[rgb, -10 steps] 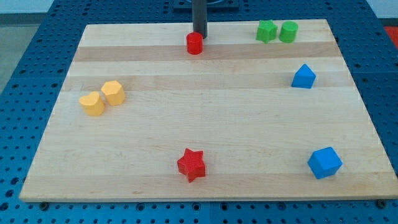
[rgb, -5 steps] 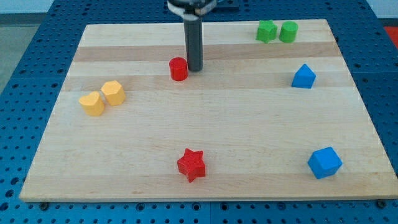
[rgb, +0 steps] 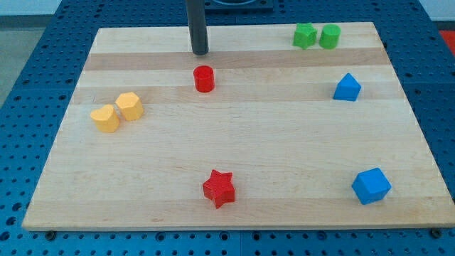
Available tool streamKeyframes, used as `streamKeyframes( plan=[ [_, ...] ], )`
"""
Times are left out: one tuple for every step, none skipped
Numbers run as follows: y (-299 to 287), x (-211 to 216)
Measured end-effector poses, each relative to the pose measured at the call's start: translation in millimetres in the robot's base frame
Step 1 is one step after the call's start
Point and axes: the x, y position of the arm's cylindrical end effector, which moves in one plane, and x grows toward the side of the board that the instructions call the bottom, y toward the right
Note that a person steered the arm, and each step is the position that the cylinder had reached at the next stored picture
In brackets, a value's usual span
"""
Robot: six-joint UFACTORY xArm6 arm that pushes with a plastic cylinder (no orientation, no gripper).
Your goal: Move the red circle towards the center of the board
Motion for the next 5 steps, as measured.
streamKeyframes(
  plan=[
    [0.0, 38.3],
    [0.0, 80.3],
    [-0.1, 121.6],
    [-0.1, 161.7],
    [-0.1, 205.0]
  ],
)
